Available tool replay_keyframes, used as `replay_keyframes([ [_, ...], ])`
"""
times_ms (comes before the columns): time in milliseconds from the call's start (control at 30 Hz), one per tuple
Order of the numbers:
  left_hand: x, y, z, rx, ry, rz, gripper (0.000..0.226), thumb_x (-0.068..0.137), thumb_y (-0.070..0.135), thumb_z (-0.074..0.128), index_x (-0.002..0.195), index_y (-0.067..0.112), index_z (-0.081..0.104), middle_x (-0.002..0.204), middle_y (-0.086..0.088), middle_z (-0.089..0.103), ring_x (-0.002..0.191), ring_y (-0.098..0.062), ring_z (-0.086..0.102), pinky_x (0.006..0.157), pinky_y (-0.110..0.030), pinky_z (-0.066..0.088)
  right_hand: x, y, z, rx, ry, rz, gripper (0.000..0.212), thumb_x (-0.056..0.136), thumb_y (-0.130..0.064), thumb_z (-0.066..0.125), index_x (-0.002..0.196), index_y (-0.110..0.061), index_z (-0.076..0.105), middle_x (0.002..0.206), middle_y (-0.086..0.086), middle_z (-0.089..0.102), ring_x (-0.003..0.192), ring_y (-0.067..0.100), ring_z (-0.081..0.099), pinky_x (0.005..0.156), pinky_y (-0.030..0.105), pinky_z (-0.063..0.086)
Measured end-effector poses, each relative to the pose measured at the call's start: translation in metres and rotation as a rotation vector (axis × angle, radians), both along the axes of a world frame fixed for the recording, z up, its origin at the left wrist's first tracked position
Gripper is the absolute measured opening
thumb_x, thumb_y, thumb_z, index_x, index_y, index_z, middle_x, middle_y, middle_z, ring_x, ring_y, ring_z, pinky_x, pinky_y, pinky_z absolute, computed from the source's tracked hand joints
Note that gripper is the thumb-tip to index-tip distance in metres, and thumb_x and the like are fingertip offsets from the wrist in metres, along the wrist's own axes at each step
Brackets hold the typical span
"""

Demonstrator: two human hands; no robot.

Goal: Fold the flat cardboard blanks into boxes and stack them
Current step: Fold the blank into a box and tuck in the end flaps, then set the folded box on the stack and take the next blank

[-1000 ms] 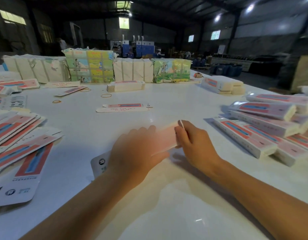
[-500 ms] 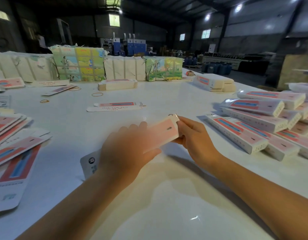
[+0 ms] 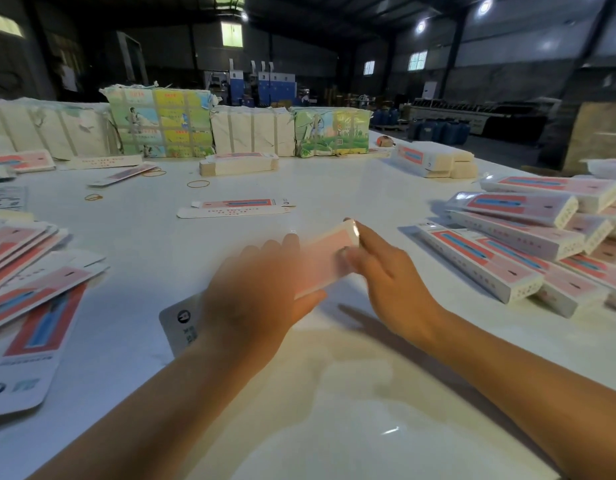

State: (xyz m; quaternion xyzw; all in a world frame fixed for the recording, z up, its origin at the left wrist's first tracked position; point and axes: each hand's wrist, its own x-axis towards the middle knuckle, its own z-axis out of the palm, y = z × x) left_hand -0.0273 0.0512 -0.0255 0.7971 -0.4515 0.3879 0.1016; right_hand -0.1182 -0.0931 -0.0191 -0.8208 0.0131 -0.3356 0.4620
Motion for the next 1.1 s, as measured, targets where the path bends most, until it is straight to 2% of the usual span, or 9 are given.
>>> replay_keyframes([
  [167, 0.003, -0.001, 0.000, 0.010, -0.063, 0.033, 0.063, 0.086, 0.054, 0.039, 0.102, -0.001, 0.066, 0.066, -0.010, 0.057, 0.052, -0.027, 0.055, 0.045, -0.028, 0.040, 0.001, 0.003, -0.003, 0.058, 0.171, 0.129, 0.042, 0.081, -0.033, 0.054, 0.117, -0.042, 0.035, 0.097, -0.042, 0.054, 0.093, -0.019, 0.052, 0.075, 0.001, 0.041],
  [300, 0.016, 0.001, -0.005, 0.056, -0.056, -0.065, 0.065, 0.086, 0.054, 0.038, 0.101, -0.003, 0.066, 0.066, -0.013, 0.058, 0.050, -0.030, 0.055, 0.043, -0.031, 0.043, 0.003, -0.008, -0.002, -0.063, 0.323, 0.119, 0.052, 0.085, -0.014, 0.066, 0.124, -0.034, 0.037, 0.124, -0.014, 0.055, 0.100, -0.012, 0.050, 0.082, 0.003, 0.039],
  [400, 0.033, 0.002, -0.012, 0.058, -0.060, -0.155, 0.081, 0.092, 0.063, 0.013, 0.102, -0.001, 0.063, 0.067, -0.014, 0.059, 0.049, -0.031, 0.055, 0.042, -0.032, 0.044, 0.002, -0.015, 0.002, -0.377, 0.266, 0.034, 0.088, 0.079, -0.009, 0.068, 0.149, -0.010, 0.014, 0.150, 0.003, 0.024, 0.127, 0.000, 0.026, 0.102, 0.001, 0.017],
  [500, 0.048, -0.004, -0.027, 0.010, -0.025, -0.253, 0.088, 0.090, 0.067, 0.010, 0.101, -0.002, 0.063, 0.072, -0.014, 0.063, 0.052, -0.032, 0.059, 0.043, -0.039, 0.050, 0.002, -0.024, 0.000, -0.751, 0.211, -0.006, 0.076, 0.077, -0.003, 0.070, 0.143, -0.001, 0.034, 0.144, 0.021, 0.039, 0.130, 0.034, 0.034, 0.115, 0.032, 0.021],
  [600, 0.055, -0.012, -0.032, -0.011, -0.083, -0.258, 0.083, 0.091, 0.063, 0.011, 0.109, -0.001, 0.061, 0.100, -0.022, 0.062, 0.082, -0.044, 0.061, 0.067, -0.055, 0.049, 0.003, -0.030, 0.001, -0.964, 0.209, -0.064, 0.063, 0.079, -0.012, 0.070, 0.137, -0.005, 0.047, 0.130, 0.018, 0.053, 0.113, 0.036, 0.047, 0.092, 0.047, 0.040],
  [733, 0.060, -0.021, -0.037, -0.006, -0.060, -0.300, 0.066, 0.088, 0.066, 0.020, 0.122, 0.016, 0.048, 0.116, -0.016, 0.057, 0.093, -0.042, 0.053, 0.079, -0.062, 0.043, -0.004, -0.076, 0.052, -0.980, 0.111, -0.378, 0.043, 0.085, -0.021, 0.064, 0.127, -0.015, 0.055, 0.108, 0.013, 0.059, 0.097, 0.033, 0.049, 0.076, 0.041, 0.044],
  [900, 0.064, -0.022, -0.072, -0.044, 0.231, -0.471, 0.050, 0.089, 0.067, 0.023, 0.113, 0.029, 0.046, 0.126, 0.023, 0.043, 0.082, -0.023, 0.048, 0.060, -0.053, 0.048, -0.053, -0.202, 0.135, -0.737, 0.150, -1.014, 0.025, 0.088, -0.030, 0.055, 0.112, -0.025, 0.060, 0.109, 0.009, 0.057, 0.104, 0.032, 0.047, 0.081, 0.037, 0.044],
  [967, 0.066, -0.020, -0.073, -0.011, 0.321, -0.487, 0.049, 0.088, 0.068, 0.024, 0.114, 0.032, 0.044, 0.125, 0.018, 0.039, 0.079, -0.017, 0.047, 0.058, -0.045, 0.047, -0.085, -0.249, 0.137, -0.702, 0.277, -1.259, 0.033, 0.090, -0.031, 0.053, 0.122, -0.025, 0.058, 0.116, 0.014, 0.053, 0.108, 0.035, 0.046, 0.084, 0.040, 0.043],
  [1100, 0.067, -0.023, -0.066, 0.026, 0.312, -0.447, 0.051, 0.088, 0.066, 0.026, 0.103, 0.024, 0.051, 0.105, 0.013, 0.047, 0.076, -0.014, 0.042, 0.057, -0.037, 0.045, -0.140, -0.302, 0.098, -0.666, 0.849, -1.478, 0.036, 0.093, -0.031, 0.049, 0.129, -0.028, 0.054, 0.130, 0.013, 0.044, 0.120, 0.035, 0.035, 0.096, 0.044, 0.034],
])
